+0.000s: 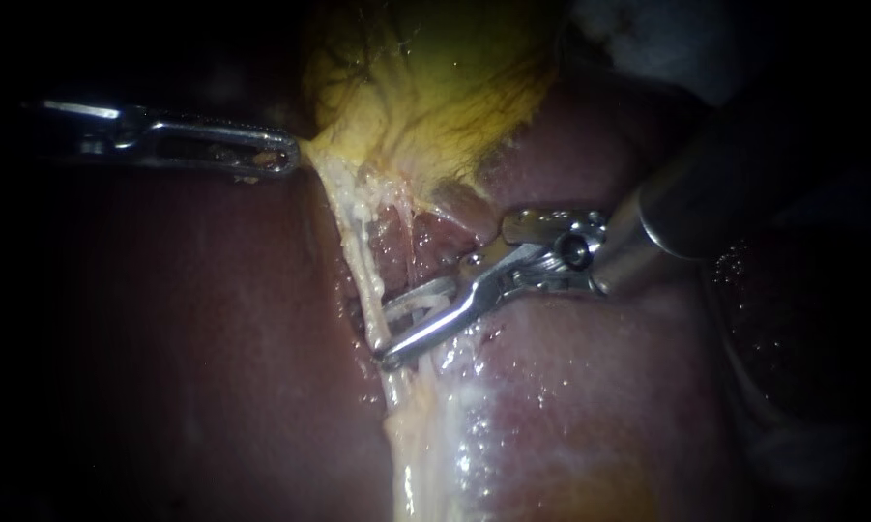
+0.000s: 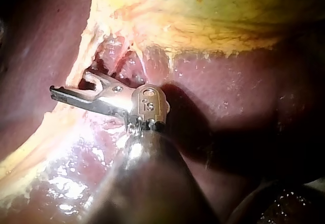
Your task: Clipping first clip left tube
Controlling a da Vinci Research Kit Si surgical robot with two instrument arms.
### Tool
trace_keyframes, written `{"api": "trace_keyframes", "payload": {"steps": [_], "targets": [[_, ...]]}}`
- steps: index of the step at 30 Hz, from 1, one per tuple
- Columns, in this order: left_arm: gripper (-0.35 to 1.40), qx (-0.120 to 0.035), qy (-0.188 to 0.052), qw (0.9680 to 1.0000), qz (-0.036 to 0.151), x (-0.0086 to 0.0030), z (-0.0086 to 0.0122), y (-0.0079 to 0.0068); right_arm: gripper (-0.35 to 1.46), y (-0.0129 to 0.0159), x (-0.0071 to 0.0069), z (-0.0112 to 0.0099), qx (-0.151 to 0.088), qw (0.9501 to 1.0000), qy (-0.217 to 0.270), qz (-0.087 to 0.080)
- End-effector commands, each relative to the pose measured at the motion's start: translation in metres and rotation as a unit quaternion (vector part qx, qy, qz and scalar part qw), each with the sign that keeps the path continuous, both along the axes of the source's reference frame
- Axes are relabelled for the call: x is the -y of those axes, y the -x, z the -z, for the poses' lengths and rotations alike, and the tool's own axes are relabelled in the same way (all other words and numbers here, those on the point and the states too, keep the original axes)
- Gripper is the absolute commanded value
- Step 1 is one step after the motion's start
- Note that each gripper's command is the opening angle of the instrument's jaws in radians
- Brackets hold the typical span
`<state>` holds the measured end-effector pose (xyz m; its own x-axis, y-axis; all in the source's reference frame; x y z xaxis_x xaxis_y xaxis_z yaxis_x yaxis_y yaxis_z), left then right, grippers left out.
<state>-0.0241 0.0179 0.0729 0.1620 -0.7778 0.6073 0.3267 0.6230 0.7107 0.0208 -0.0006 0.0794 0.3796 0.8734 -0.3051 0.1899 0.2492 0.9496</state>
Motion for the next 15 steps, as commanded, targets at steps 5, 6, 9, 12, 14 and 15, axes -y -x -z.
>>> {"api": "trace_keyframes", "payload": {"steps": [5, 6, 9, 12, 14, 15], "targets": [[-0.35, 0.000, 0.000, 1.0000, 0.000, 0.0000, -0.0001, 0.0000, 0.54, -0.0004, 0.0004, 0.0006, -0.029, 0.9995, -0.016, 0.002], [-0.35, 0.000, 0.000, 1.0000, 0.000, 0.0000, -0.0001, 0.0000, 0.54, -0.0006, 0.0005, 0.0007, -0.035, 0.9991, -0.022, 0.000], [-0.35, 0.000, 0.000, 1.0000, 0.000, 0.0000, -0.0001, 0.0000, 0.54, -0.0011, 0.0006, 0.0013, -0.048, 0.9983, -0.031, -0.007], [-0.35, 0.000, 0.000, 1.0000, 0.000, 0.0000, -0.0001, 0.0000, 0.54, -0.0014, 0.0009, 0.0017, -0.056, 0.9977, -0.038, -0.010], [-0.35, 0.000, 0.000, 1.0000, 0.000, 0.0000, -0.0001, 0.0000, 0.54, -0.0015, 0.0011, 0.0020, -0.055, 0.9976, -0.039, -0.015], [-0.35, 0.000, 0.000, 1.0000, 0.000, 0.0000, -0.0001, 0.0000, 0.54, -0.0015, 0.0012, 0.0022, -0.055, 0.9976, -0.039, -0.017]]}}
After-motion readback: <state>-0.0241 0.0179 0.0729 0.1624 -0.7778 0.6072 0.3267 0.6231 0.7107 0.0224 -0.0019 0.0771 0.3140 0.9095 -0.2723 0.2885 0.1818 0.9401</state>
